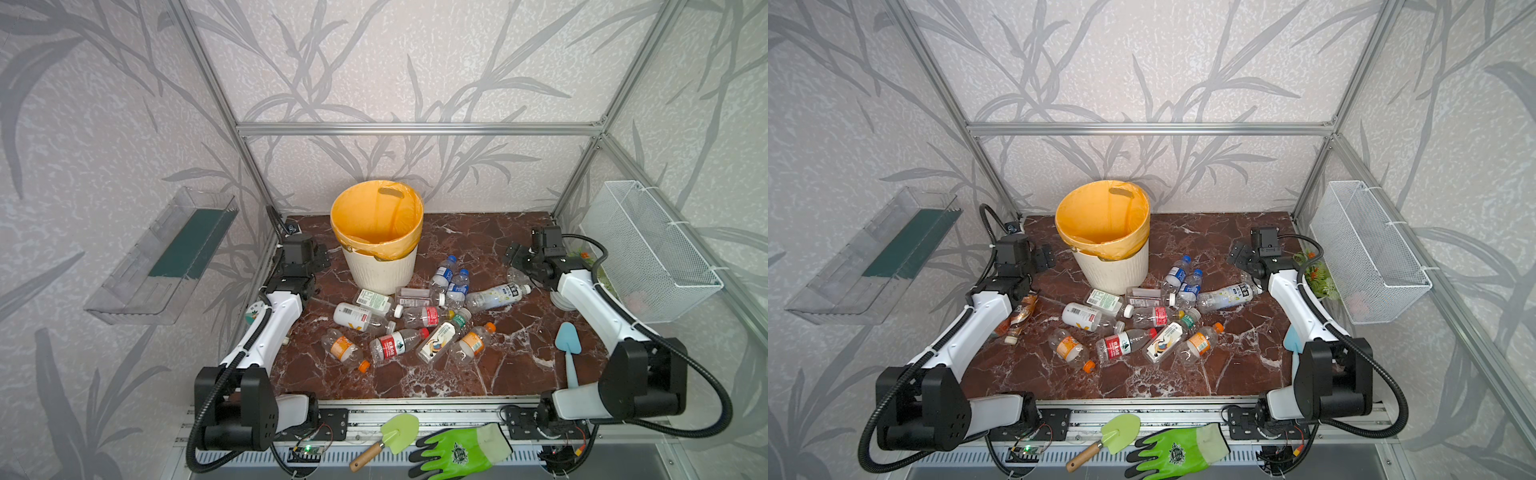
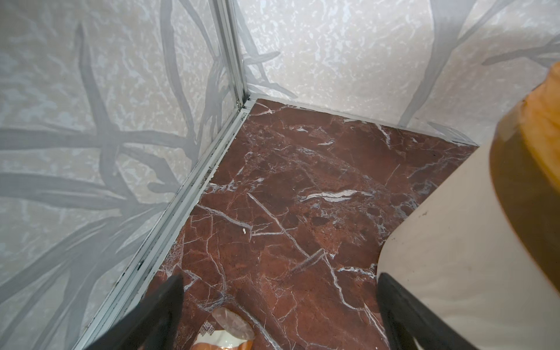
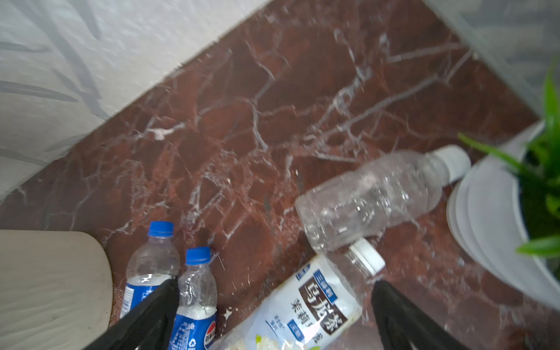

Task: Throw the plastic bottles in the bin
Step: 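Reach the right gripper to the clear white-capped bottle beside the plant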

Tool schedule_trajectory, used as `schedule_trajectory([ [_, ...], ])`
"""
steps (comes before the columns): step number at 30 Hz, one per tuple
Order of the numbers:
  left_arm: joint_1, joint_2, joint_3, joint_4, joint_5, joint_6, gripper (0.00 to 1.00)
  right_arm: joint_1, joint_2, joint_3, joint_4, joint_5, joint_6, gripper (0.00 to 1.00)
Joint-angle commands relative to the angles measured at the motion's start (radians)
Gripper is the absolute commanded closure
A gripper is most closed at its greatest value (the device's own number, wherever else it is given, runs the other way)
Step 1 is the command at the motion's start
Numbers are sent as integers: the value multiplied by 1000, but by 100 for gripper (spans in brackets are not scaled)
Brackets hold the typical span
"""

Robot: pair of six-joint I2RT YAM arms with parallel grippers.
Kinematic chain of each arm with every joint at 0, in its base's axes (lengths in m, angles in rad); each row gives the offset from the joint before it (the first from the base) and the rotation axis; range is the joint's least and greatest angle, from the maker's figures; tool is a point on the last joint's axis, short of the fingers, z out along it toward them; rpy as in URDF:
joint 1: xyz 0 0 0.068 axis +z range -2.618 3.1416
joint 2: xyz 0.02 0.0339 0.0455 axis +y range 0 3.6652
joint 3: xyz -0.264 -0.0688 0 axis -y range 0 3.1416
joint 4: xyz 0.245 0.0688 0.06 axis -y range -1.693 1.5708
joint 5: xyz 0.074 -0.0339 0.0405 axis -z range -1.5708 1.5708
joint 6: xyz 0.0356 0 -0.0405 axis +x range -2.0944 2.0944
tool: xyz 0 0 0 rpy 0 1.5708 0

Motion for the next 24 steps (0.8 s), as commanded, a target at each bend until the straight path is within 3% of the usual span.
schedule_trajectory([
  [1, 4, -28, 31, -41, 40, 20, 2, -20, 52, 70, -151, 11, 150, 1],
  [7, -6, -13, 33, -44, 146, 78, 2, -27, 122, 113, -198, 78, 227, 1],
  [24, -21, 12, 64, -67, 162, 122, 2, -59, 356, 235, -213, 133, 279, 1],
])
